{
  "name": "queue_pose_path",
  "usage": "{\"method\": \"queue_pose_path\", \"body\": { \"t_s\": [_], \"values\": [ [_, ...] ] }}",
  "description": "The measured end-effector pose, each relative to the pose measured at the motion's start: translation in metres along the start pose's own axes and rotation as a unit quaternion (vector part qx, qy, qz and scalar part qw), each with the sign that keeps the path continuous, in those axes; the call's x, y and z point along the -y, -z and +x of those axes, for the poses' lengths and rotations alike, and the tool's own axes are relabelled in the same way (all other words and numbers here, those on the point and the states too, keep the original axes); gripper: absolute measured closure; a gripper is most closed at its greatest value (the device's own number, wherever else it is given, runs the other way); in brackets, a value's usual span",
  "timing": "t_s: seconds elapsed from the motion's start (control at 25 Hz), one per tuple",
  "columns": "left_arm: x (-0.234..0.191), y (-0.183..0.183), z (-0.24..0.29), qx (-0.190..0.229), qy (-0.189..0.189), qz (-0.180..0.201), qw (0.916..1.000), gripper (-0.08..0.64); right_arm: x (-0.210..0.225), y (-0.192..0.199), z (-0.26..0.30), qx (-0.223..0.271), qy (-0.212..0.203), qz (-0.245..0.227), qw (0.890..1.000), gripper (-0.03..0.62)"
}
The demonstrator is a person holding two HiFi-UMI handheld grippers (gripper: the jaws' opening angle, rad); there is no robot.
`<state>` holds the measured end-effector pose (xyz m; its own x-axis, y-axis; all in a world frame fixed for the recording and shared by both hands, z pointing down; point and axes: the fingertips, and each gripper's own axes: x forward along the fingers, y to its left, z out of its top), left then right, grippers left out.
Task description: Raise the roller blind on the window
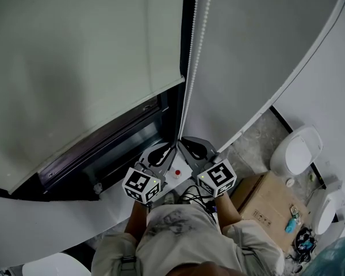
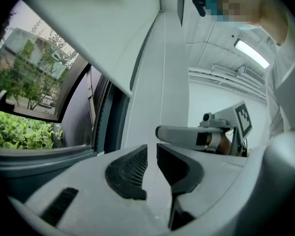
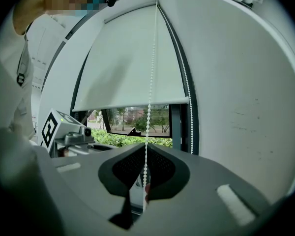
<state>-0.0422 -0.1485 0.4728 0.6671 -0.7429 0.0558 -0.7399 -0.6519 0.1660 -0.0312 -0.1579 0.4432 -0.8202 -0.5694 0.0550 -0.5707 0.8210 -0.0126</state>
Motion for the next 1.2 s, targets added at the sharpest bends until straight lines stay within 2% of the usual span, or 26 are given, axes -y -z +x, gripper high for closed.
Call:
{"method": "queue_pose_path", "body": {
  "t_s": [0.24, 0.56, 1.04, 1.2],
  "values": [
    [0.006, -0.042, -0.008, 0.038, 0.004, 0.016, 0.9992, 0.492, -0.002, 0.001, 0.002, 0.0, -0.001, 0.0, 1.0, 0.571],
    [0.017, -0.105, 0.002, 0.084, 0.024, 0.071, 0.9936, 0.479, -0.002, 0.0, 0.004, -0.002, -0.003, -0.001, 1.0, 0.572],
    [0.032, -0.176, 0.017, 0.14, 0.044, 0.111, 0.9829, 0.466, -0.005, -0.005, 0.009, -0.001, -0.005, 0.001, 1.0, 0.572],
    [0.029, -0.189, 0.021, 0.147, 0.045, 0.115, 0.9814, 0.471, -0.004, -0.004, 0.012, -0.002, -0.008, 0.003, 1.0, 0.571]
  ]
}}
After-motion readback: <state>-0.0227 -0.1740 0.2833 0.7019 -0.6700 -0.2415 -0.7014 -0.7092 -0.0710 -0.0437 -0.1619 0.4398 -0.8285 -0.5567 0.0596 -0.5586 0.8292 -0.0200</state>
